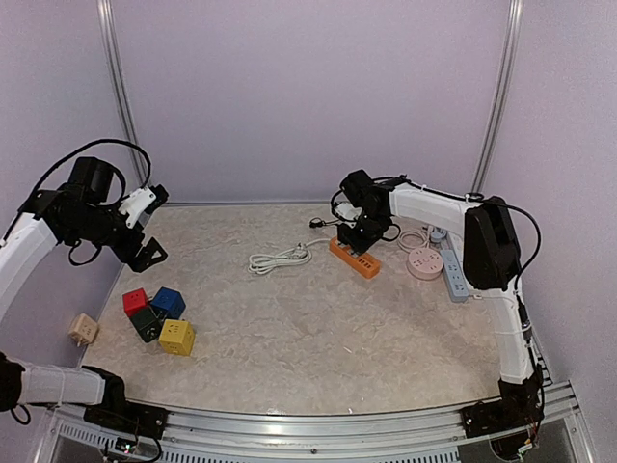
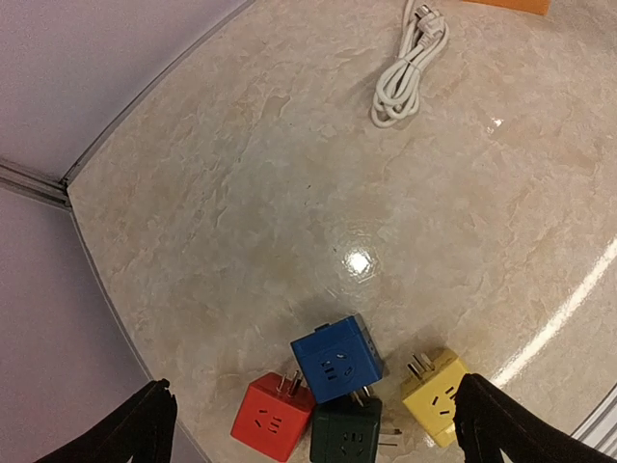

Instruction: Insert the plug

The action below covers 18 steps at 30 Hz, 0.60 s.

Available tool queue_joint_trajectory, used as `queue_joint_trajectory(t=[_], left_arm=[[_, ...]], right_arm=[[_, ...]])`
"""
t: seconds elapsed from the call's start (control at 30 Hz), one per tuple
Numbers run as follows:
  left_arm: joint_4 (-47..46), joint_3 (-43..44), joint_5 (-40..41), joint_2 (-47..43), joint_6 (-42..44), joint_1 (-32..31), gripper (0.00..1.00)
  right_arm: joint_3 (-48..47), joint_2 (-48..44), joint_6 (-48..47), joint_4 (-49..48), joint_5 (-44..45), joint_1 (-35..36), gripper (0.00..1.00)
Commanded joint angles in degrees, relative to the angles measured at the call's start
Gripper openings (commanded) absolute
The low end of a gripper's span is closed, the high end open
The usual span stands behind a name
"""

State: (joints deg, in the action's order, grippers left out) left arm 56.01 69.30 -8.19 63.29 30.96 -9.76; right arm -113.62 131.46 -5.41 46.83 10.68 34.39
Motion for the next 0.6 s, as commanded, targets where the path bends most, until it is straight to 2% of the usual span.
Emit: queue_joint_trajectory(t=[0.0,0.1,0.2,0.27,0.43,0.57], left_arm=[[0.57,0.77,0.36,-1.47,0.30,1.00,0.99],[0.76,0.75,0.36,-1.76,0.37,1.27,0.99],[1.02,0.91,0.28,-1.89,0.33,1.40,0.99],[1.08,0.94,0.20,-1.94,0.30,1.41,0.99],[1.15,1.06,-0.07,-2.25,0.23,1.41,0.99],[1.38,0.97,-0.34,-2.61,0.15,1.41,0.99]], right_arm=[[-8.21,11.69,2.80,6.14,1.66,-4.03,0.00],[-15.02,14.61,4.17,7.35,-0.60,-5.08,0.00],[-17.83,15.43,4.75,7.66,-1.98,-5.19,0.03],[-17.91,14.97,4.96,7.37,-2.73,-5.21,0.11],[-17.54,13.70,4.26,7.32,-6.36,-5.16,0.49],[-16.84,12.80,3.45,7.16,-7.37,-5.20,0.59]])
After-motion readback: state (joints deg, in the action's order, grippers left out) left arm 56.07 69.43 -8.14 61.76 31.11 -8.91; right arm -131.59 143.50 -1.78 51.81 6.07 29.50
